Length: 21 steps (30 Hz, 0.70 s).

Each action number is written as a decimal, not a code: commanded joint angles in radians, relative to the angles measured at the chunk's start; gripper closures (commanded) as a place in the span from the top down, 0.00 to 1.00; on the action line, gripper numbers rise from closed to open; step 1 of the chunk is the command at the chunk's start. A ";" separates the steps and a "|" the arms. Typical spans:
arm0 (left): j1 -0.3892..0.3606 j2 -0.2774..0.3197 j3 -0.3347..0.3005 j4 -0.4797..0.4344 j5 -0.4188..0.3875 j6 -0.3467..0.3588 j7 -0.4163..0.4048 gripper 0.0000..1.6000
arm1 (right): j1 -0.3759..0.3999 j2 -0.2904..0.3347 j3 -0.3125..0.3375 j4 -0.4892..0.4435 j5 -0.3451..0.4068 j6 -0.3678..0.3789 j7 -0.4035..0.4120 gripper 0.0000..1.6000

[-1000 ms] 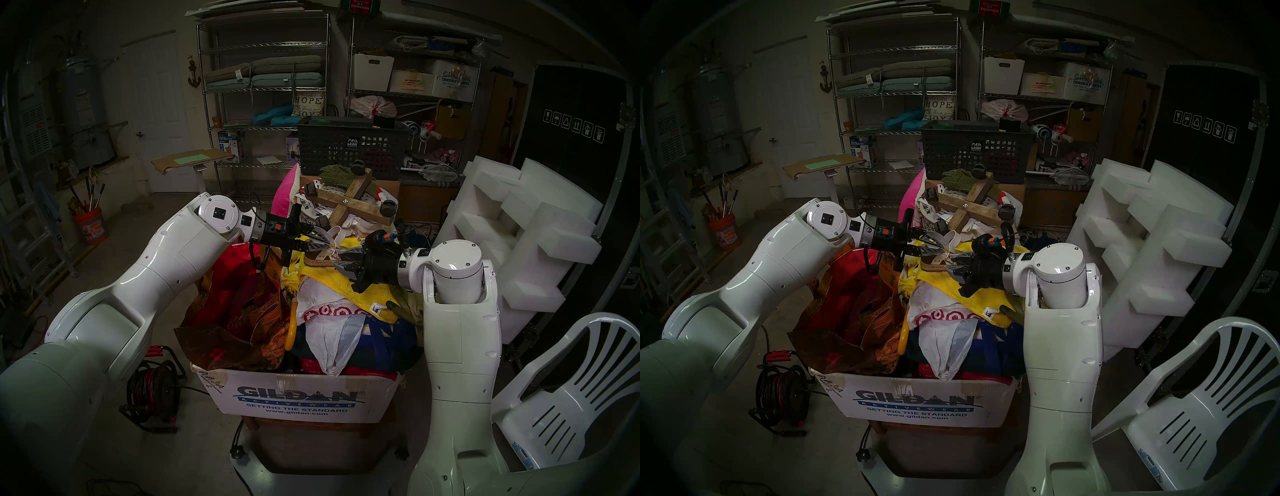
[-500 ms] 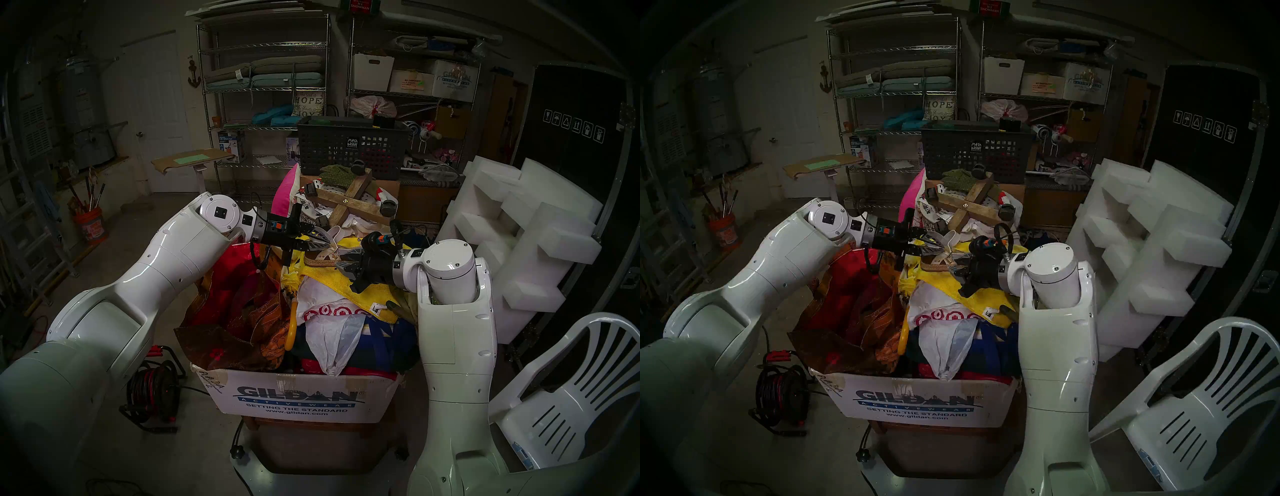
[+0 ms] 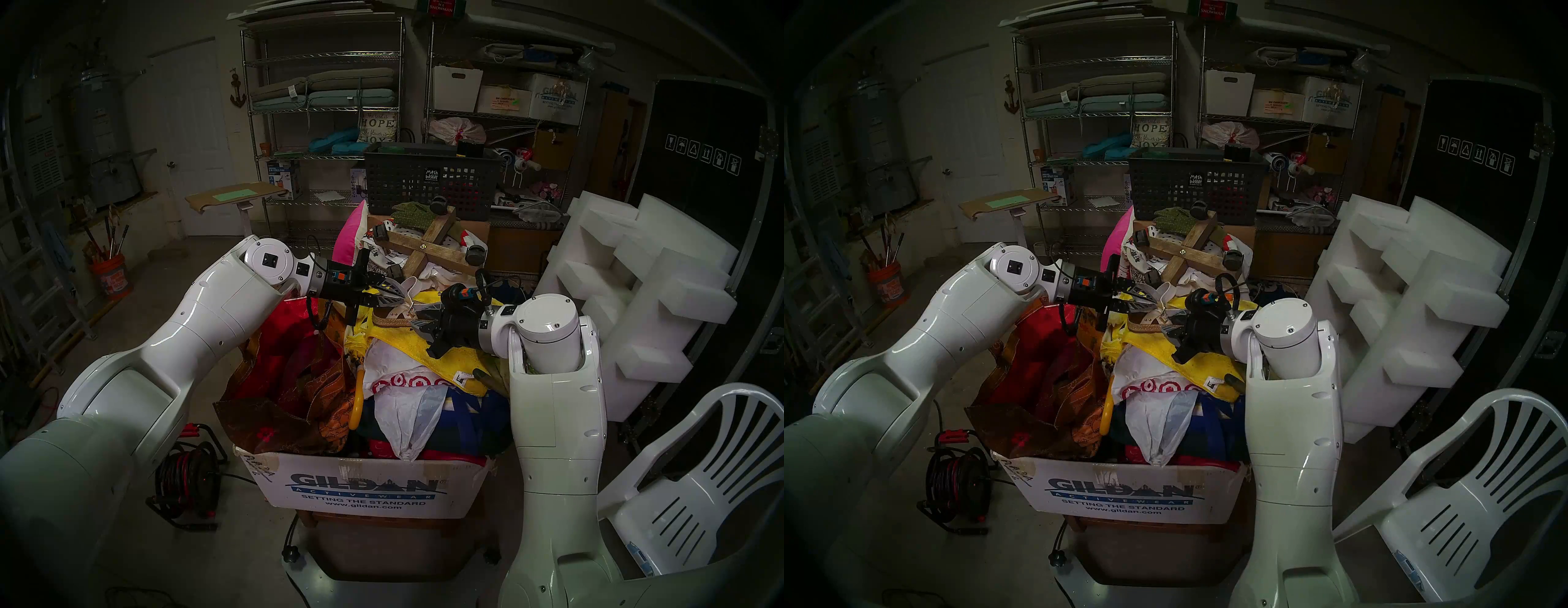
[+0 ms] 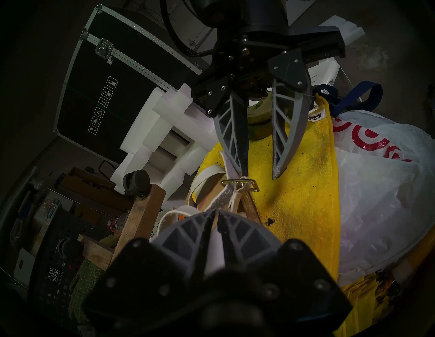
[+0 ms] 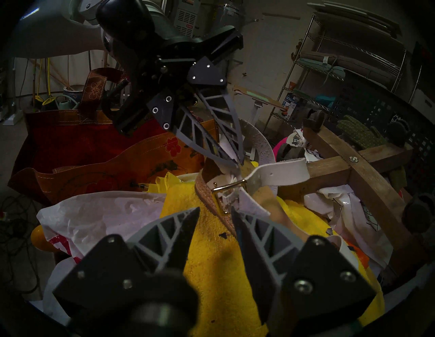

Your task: Unbuckle a shoe

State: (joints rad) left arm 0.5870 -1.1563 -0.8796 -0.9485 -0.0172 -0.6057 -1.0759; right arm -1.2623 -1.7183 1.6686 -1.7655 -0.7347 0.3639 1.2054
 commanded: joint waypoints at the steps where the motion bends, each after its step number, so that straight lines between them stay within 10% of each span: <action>1: -0.022 0.001 -0.013 -0.006 -0.009 0.001 0.000 0.42 | 0.011 -0.007 -0.006 -0.013 0.014 0.007 -0.009 0.59; 21: -0.029 -0.010 -0.009 0.005 -0.004 -0.005 -0.003 0.42 | 0.018 -0.013 0.004 -0.004 0.048 0.017 -0.015 0.64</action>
State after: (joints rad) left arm 0.5845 -1.1604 -0.8796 -0.9404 -0.0178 -0.6099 -1.0782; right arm -1.2621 -1.7204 1.6667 -1.7575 -0.7182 0.3812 1.1856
